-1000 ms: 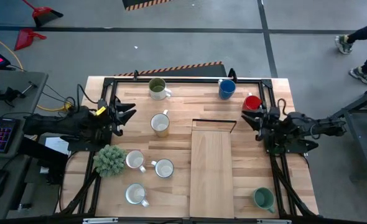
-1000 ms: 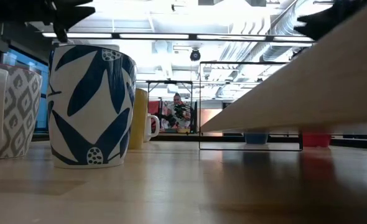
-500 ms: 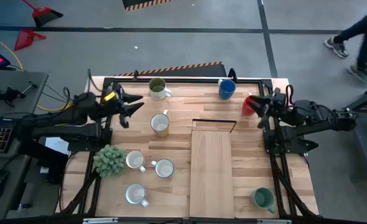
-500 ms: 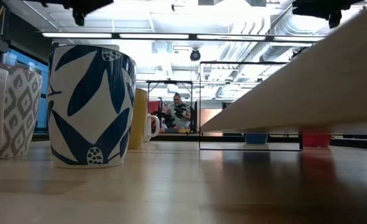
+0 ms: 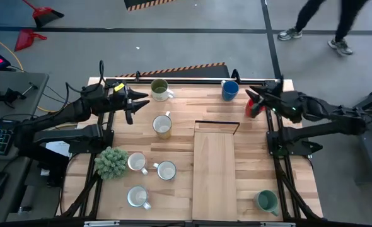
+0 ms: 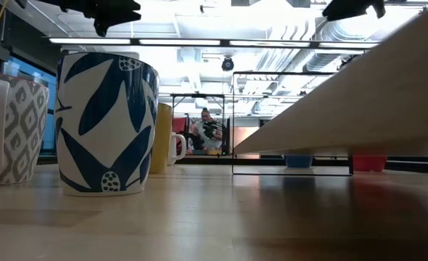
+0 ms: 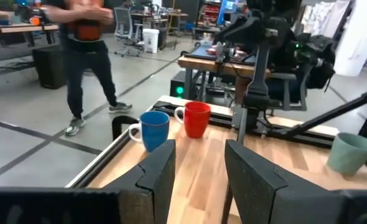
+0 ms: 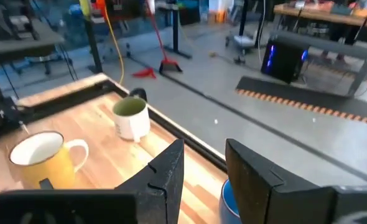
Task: Place coffee mugs
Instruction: Put the blue mug on the shelf
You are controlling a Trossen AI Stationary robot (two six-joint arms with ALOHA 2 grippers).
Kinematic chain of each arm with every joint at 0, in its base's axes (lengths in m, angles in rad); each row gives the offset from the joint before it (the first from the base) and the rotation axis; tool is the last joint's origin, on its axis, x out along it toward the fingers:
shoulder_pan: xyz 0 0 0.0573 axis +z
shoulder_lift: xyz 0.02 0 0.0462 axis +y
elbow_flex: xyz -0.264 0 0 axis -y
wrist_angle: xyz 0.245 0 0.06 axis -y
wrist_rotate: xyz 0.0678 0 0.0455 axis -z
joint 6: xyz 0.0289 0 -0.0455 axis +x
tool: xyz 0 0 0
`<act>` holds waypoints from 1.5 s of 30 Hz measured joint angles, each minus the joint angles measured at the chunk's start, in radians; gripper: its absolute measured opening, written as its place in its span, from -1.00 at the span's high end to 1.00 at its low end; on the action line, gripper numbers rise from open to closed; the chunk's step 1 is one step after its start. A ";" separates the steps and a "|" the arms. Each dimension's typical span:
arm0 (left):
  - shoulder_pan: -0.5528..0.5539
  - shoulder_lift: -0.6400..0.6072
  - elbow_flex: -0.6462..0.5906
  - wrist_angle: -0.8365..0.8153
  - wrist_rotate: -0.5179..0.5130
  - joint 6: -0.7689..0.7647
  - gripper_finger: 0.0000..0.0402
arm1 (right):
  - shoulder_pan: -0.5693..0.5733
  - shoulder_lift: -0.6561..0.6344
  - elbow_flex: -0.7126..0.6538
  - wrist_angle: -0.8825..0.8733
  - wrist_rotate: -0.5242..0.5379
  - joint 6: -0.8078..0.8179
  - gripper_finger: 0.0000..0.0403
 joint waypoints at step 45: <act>-0.162 0.001 0.000 -0.110 -0.005 -0.114 0.36 | -0.520 0.978 0.457 -0.381 -0.378 0.215 0.46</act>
